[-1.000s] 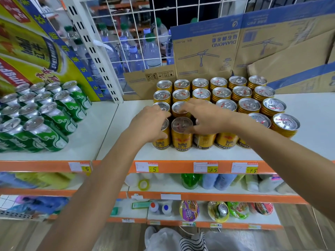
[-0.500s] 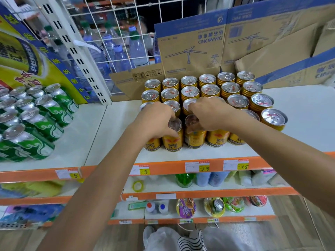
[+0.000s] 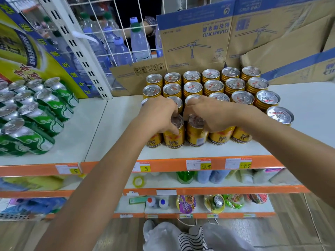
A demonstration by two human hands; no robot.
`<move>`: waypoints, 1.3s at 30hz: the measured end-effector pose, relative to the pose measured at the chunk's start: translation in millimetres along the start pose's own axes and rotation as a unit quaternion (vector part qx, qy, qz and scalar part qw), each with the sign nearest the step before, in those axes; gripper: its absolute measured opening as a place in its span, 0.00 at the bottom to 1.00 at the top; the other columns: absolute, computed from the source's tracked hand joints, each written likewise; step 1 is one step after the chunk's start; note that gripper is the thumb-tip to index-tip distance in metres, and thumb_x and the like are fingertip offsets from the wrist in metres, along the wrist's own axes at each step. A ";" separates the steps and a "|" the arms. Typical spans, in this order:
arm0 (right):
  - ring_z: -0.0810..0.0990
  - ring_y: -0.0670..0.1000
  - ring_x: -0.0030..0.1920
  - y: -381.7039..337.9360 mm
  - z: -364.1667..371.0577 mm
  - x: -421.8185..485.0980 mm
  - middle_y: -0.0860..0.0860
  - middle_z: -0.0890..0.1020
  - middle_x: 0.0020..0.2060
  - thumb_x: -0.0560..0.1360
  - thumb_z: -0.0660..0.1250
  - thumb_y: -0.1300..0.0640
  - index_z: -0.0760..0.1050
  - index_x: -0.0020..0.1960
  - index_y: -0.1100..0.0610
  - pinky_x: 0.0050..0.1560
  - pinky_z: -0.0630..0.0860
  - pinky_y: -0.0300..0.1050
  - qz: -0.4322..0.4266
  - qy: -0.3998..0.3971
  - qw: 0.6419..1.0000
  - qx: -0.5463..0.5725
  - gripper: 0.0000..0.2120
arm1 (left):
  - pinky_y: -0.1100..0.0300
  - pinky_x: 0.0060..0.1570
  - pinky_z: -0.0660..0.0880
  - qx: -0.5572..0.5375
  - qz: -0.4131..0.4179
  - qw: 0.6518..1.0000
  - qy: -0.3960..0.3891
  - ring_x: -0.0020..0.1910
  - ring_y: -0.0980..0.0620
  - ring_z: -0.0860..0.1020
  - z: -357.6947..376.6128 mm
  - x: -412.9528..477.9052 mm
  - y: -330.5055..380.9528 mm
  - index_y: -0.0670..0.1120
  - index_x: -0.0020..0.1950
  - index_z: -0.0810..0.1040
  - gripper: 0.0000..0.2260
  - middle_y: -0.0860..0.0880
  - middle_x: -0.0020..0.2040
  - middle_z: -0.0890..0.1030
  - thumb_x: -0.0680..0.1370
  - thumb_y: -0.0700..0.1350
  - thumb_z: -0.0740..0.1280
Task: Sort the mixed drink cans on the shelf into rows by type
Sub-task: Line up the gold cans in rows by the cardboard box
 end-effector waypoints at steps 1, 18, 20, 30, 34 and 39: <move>0.66 0.55 0.62 0.2 0.2 -1.0 0.51 0.67 0.61 0.69 0.70 0.60 0.67 0.67 0.52 0.60 0.71 0.51 0.001 0.001 1.000 0.000 0.28 | 0.55 0.40 0.71 0.000 -0.001 1.000 0.000 0.49 0.47 0.76 0.1 0.3 -0.3 0.48 0.56 0.79 0.23 0.48 0.50 0.81 0.68 0.60 0.73; 0.72 0.57 0.60 4.0 -0.7 -2.0 0.54 0.70 0.62 0.70 0.73 0.56 0.66 0.69 0.54 0.53 0.74 0.51 0.037 0.019 0.998 -0.048 0.30 | 0.56 0.44 0.71 -0.001 -0.002 1.000 -0.007 0.54 0.47 0.75 2.7 1.4 -1.6 0.49 0.62 0.78 0.25 0.48 0.55 0.80 0.69 0.61 0.72; 0.71 0.57 0.59 2.9 -0.9 -2.7 0.54 0.68 0.62 0.70 0.72 0.59 0.66 0.69 0.53 0.54 0.75 0.52 0.034 0.017 0.998 -0.043 0.30 | 0.56 0.43 0.72 -0.005 -0.004 1.000 -0.010 0.54 0.47 0.76 4.0 1.8 -2.8 0.49 0.61 0.78 0.25 0.48 0.55 0.80 0.69 0.61 0.72; 0.72 0.56 0.57 -0.1 0.3 -1.4 0.53 0.69 0.63 0.71 0.70 0.60 0.65 0.69 0.53 0.51 0.74 0.49 0.030 0.014 0.997 -0.067 0.29 | 0.53 0.44 0.73 -0.030 -0.016 0.999 -0.015 0.52 0.47 0.75 3.5 -0.6 -4.8 0.49 0.59 0.78 0.23 0.48 0.53 0.79 0.69 0.58 0.74; 0.69 0.56 0.58 1.7 1.2 -3.6 0.53 0.66 0.63 0.71 0.70 0.60 0.63 0.70 0.53 0.48 0.68 0.44 0.046 0.021 0.997 -0.059 0.31 | 0.53 0.45 0.73 -0.027 -0.006 1.000 -0.005 0.57 0.45 0.75 2.9 -4.3 -1.3 0.50 0.64 0.73 0.27 0.48 0.60 0.76 0.69 0.57 0.74; 0.64 0.56 0.61 0.3 7.9 -9.0 0.55 0.65 0.63 0.71 0.70 0.55 0.60 0.71 0.54 0.57 0.67 0.47 0.051 0.039 0.994 -0.090 0.32 | 0.52 0.39 0.70 0.025 -0.026 0.999 0.004 0.57 0.43 0.75 20.3 -11.0 1.1 0.49 0.65 0.62 0.37 0.48 0.62 0.72 0.64 0.59 0.76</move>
Point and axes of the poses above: each hand's wrist, its own x-axis towards the middle knuckle, its own z-axis out of the palm, y = z × x, the point moved 9 cm from there along x, towards the middle knuckle
